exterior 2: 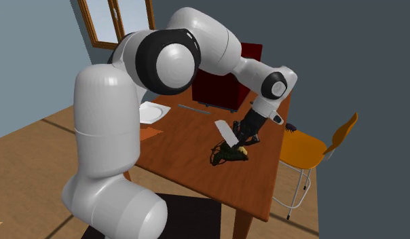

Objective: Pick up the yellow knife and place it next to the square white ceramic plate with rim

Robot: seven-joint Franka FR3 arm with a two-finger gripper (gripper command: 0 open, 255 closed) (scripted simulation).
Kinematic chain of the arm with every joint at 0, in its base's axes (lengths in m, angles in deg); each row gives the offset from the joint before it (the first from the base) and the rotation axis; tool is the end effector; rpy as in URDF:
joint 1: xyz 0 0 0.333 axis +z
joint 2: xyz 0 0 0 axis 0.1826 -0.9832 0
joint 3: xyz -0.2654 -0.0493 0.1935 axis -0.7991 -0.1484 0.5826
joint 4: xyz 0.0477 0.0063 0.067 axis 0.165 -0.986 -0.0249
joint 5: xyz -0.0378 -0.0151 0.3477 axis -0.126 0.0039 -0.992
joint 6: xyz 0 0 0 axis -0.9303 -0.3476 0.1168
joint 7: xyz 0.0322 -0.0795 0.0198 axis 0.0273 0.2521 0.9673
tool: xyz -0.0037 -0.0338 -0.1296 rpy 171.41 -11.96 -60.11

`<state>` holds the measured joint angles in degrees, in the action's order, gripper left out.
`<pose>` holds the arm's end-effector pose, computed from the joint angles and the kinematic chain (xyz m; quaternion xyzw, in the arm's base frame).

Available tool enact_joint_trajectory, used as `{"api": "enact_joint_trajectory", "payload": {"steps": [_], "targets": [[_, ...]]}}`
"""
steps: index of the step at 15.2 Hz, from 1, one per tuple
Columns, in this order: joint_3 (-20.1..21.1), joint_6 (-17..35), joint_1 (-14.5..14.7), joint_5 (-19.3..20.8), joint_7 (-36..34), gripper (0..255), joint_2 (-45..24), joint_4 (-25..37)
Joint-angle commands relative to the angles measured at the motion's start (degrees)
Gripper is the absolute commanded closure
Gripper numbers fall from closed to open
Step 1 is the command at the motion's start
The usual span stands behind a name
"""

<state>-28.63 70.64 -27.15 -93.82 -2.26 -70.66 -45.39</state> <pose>0.3724 -0.3274 0.3685 -0.8770 0.3780 0.2385 0.1764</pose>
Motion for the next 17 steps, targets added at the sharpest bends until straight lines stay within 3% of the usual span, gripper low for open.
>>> {"api": "enact_joint_trajectory", "payload": {"steps": [1,17], "targets": [[-0.1,-1.3,0.0,0.3,-0.4,255,0.6,0.8],[-0.6,-12.2,0.1,1.7,-3.0,255,4.3,8.8]]}}
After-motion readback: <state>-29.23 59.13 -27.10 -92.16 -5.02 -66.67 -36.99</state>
